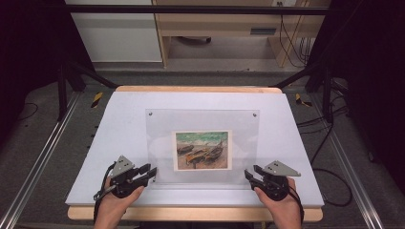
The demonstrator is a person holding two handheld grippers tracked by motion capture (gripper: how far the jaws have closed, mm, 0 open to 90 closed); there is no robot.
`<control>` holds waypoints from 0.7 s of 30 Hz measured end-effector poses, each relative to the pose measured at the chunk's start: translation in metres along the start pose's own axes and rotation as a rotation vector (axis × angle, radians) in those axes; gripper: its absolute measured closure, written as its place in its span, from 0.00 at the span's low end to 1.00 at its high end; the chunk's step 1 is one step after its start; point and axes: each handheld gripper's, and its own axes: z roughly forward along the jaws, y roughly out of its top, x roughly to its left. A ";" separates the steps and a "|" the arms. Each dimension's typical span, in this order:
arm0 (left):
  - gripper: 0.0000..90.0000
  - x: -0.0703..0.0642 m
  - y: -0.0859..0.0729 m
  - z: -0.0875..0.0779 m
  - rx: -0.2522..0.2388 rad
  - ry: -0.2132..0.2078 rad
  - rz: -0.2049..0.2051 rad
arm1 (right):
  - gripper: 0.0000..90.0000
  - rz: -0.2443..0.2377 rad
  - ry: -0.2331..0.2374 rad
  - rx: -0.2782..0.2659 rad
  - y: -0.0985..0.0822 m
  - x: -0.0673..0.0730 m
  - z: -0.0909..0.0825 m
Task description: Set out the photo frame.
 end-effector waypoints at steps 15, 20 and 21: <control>0.75 -0.001 -0.002 -0.001 0.007 0.000 0.009 | 0.65 -0.004 -0.001 0.003 -0.002 0.001 -0.001; 0.75 -0.002 -0.002 -0.001 0.009 0.000 0.012 | 0.65 -0.008 0.000 0.007 -0.003 0.001 -0.001; 0.75 -0.002 -0.002 -0.001 0.010 0.000 0.013 | 0.65 -0.008 0.000 0.008 -0.003 0.001 -0.001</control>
